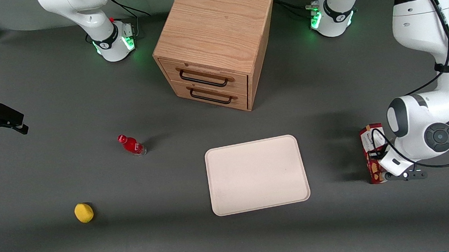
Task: Place red cookie box on tray
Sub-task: 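Close the left gripper around the top of the shortbread box, then lift the box and carry it over the white tray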
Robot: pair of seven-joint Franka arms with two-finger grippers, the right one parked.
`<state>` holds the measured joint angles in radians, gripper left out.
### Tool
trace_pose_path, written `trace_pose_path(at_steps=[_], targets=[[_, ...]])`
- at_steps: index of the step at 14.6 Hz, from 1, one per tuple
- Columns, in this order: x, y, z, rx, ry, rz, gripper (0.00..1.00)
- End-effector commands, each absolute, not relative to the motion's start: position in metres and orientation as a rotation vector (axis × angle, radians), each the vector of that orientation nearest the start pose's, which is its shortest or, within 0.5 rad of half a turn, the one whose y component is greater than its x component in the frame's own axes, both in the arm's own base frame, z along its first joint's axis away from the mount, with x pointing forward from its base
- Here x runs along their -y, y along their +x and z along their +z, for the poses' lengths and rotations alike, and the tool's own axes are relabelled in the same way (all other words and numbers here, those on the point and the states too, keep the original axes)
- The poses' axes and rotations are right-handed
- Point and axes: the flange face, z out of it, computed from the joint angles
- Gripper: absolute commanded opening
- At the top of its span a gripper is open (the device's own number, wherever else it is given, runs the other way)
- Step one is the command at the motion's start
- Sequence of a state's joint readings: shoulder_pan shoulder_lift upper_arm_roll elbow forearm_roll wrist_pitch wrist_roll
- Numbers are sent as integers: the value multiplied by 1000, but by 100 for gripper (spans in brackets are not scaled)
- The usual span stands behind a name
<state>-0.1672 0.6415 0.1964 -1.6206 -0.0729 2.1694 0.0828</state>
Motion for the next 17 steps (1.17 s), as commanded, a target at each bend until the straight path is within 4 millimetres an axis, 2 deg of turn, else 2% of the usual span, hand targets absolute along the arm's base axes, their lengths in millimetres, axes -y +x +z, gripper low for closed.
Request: trace_pose_path(at_steps=[1, 3, 5, 6, 8, 10, 12, 15, 17], targets=[[25, 695, 345, -27, -3112, 163, 0], [42, 693, 415, -55, -3130, 194, 0], [52, 681, 476, 10, -3137, 220, 0], [67, 674, 497, 52, -3144, 232, 0], [118, 662, 514, 189, -3154, 241, 0], [165, 655, 514, 253, -3156, 216, 0], [213, 653, 501, 301, -3167, 151, 0], [274, 658, 444, 311, -3176, 120, 0], [305, 664, 400, 297, -3194, 80, 0]])
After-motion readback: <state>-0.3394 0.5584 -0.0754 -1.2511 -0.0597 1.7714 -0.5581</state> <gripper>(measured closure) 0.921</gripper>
